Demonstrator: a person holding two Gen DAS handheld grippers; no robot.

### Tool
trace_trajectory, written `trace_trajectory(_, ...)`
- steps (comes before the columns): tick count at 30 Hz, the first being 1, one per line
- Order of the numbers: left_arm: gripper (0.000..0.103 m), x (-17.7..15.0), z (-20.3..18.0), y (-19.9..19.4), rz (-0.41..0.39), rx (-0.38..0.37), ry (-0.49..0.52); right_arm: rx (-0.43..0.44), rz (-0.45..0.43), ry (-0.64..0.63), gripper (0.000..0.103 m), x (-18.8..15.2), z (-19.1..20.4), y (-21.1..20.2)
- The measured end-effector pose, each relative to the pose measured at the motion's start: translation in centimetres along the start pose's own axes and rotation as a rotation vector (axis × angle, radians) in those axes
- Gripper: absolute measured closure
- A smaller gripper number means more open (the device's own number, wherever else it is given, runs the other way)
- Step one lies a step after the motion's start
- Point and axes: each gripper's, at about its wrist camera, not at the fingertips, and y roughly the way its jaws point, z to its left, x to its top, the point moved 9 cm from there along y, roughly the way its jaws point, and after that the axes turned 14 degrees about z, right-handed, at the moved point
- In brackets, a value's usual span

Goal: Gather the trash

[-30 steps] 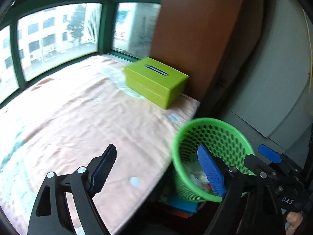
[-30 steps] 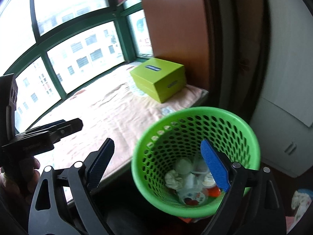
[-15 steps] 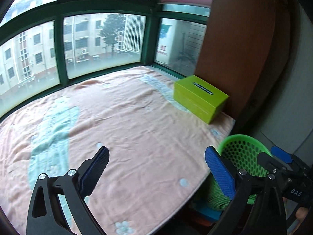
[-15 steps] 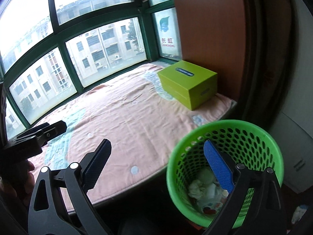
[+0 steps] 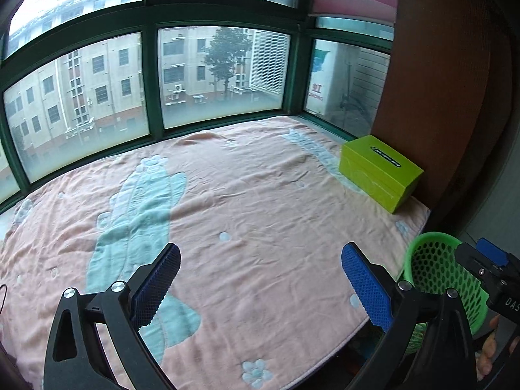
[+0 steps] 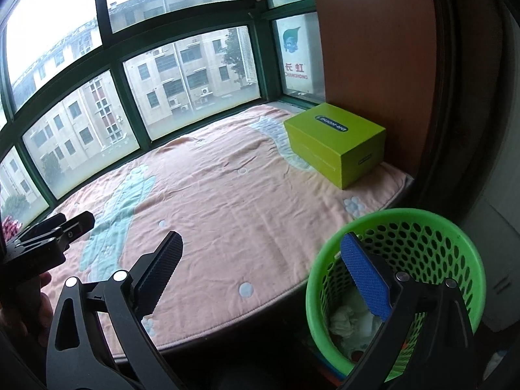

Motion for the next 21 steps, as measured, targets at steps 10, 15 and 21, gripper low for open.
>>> trace_trajectory(10,0.007,-0.6,1.9,-0.9,-0.014,0.053,-0.048,-0.007,-0.009,-0.031,0.005,0.1,1.1,0.3)
trace_trajectory(15,0.007,-0.7,2.5,-1.2,-0.016,0.061,-0.07,-0.003,-0.012,-0.032,0.005,0.3,1.3,0.3)
trace_trajectory(21,0.007,-0.9,2.9,-1.2,-0.014,0.068,-0.089,-0.005,-0.021,-0.028,0.005,0.4,1.2,0.2)
